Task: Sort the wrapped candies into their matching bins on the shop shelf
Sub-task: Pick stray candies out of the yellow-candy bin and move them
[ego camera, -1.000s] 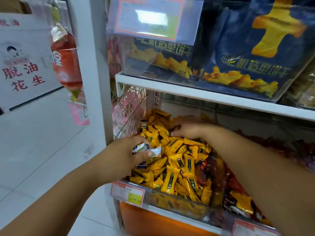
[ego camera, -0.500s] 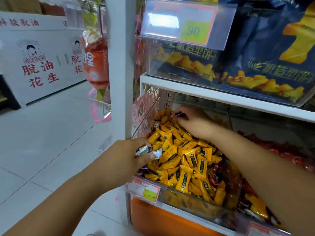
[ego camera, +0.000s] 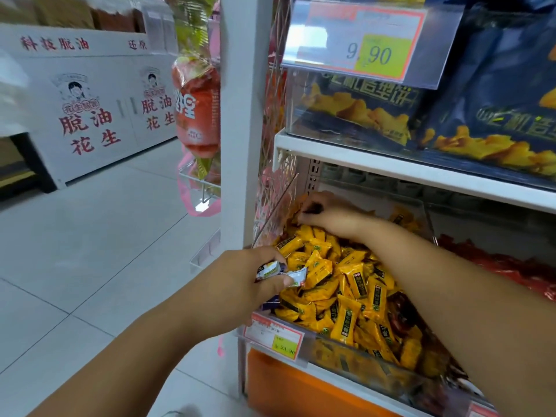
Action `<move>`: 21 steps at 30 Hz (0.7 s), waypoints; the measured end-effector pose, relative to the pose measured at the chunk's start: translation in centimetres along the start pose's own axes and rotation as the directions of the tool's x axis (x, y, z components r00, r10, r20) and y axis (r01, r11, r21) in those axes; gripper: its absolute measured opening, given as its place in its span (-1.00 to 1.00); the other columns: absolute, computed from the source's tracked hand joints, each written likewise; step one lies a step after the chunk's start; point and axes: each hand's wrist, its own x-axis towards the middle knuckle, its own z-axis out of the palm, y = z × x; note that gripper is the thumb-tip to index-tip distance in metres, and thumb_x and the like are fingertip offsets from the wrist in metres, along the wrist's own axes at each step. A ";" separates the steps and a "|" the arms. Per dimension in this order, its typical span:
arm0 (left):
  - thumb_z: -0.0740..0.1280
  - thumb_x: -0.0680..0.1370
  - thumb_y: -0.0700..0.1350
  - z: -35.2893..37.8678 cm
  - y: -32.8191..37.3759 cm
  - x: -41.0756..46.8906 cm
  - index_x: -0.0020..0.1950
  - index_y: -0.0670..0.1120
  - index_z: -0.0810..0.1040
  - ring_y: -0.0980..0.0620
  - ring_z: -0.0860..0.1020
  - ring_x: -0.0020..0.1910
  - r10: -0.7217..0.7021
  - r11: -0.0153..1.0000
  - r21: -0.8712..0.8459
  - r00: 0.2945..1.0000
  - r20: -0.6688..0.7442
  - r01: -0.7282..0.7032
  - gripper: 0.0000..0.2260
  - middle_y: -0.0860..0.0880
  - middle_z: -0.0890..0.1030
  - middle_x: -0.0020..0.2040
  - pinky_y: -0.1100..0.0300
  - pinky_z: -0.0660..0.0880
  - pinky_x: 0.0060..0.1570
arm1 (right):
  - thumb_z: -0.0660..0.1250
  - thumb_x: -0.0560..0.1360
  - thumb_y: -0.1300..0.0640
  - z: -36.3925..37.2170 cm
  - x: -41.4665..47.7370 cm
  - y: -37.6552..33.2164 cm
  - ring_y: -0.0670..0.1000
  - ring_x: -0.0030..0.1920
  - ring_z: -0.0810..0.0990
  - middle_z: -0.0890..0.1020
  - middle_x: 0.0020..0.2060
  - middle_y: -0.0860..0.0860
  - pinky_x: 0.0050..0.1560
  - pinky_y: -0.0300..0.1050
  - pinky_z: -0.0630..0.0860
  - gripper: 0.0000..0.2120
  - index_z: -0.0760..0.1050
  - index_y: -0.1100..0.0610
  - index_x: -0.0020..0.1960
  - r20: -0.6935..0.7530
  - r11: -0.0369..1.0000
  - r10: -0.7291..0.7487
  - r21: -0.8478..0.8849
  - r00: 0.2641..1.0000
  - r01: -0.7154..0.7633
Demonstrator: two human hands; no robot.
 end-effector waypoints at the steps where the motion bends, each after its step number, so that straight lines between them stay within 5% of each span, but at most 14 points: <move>1: 0.28 0.57 0.13 0.0 -0.1 -0.1 0.04 0.15 0.48 0.23 0.52 -0.44 -0.001 1.000 -0.003 1.000 0.006 0.001 -0.89 0.06 0.58 -0.15 0.29 0.47 -0.35 | 0.34 0.55 0.05 -0.9 -0.6 0.2 -0.08 -0.06 0.47 0.53 0.04 -0.02 -0.21 -0.27 0.33 -0.81 0.51 0.07 0.13 -0.010 0.998 0.021 0.051 1.000 -0.021; 6: 0.28 0.57 0.11 0.2 0.0 -0.2 0.04 0.15 0.49 0.20 0.52 -0.45 -0.017 1.000 -0.026 1.000 0.016 0.017 -0.91 0.06 0.58 -0.18 0.22 0.51 -0.34 | 0.26 0.57 0.12 -3.1 -1.1 0.7 -0.09 -0.05 0.45 0.49 0.06 -0.05 -0.21 -0.24 0.31 -0.89 0.49 0.04 0.08 -0.003 0.996 0.015 0.094 1.000 -0.014; 10: 0.29 0.57 0.11 0.3 0.2 0.1 0.04 0.14 0.51 0.11 0.56 -0.37 -0.027 0.999 -0.038 1.000 0.011 0.028 -0.89 0.09 0.56 -0.15 0.12 0.58 -0.29 | 0.16 0.60 0.11 -1.9 0.5 -0.6 0.01 -0.21 0.46 0.56 -0.15 0.20 -0.23 -0.15 0.28 -0.71 0.52 0.30 0.06 0.013 0.999 0.016 0.051 1.000 -0.017; 14: 0.29 0.56 0.12 0.2 0.2 0.4 0.05 0.12 0.51 0.07 0.57 -0.32 -0.022 0.999 -0.024 1.000 0.002 0.022 -0.86 0.06 0.57 -0.17 0.05 0.58 -0.26 | 0.21 0.61 0.08 -2.5 0.0 -0.3 -0.09 -0.34 0.45 0.55 -0.28 0.00 -0.32 -0.19 0.30 -0.79 0.58 0.12 -0.05 0.092 0.999 0.029 -0.034 0.995 -0.026; 18: 0.29 0.56 0.13 0.6 0.6 0.9 0.06 0.14 0.50 0.16 0.56 -0.35 0.012 1.000 0.002 1.000 -0.018 -0.012 -0.87 0.08 0.52 -0.26 0.16 0.55 -0.29 | 0.30 0.58 0.05 -5.4 -2.3 1.8 -0.10 -0.22 0.50 0.58 -0.17 -0.03 -0.26 -0.32 0.38 -0.85 0.56 0.13 -0.01 0.038 0.999 0.025 -0.048 0.999 -0.023; 21: 0.29 0.56 0.14 1.1 1.0 1.0 0.07 0.13 0.50 0.12 0.52 -0.42 0.032 0.999 0.011 0.999 0.004 -0.032 -0.85 0.03 0.49 -0.37 0.12 0.54 -0.31 | 0.38 0.52 0.13 -7.2 -3.9 3.6 0.12 -0.08 0.57 0.63 -0.08 0.10 -0.04 -0.09 0.48 -0.97 0.59 0.04 -0.10 0.079 0.999 0.018 -0.045 0.997 -0.014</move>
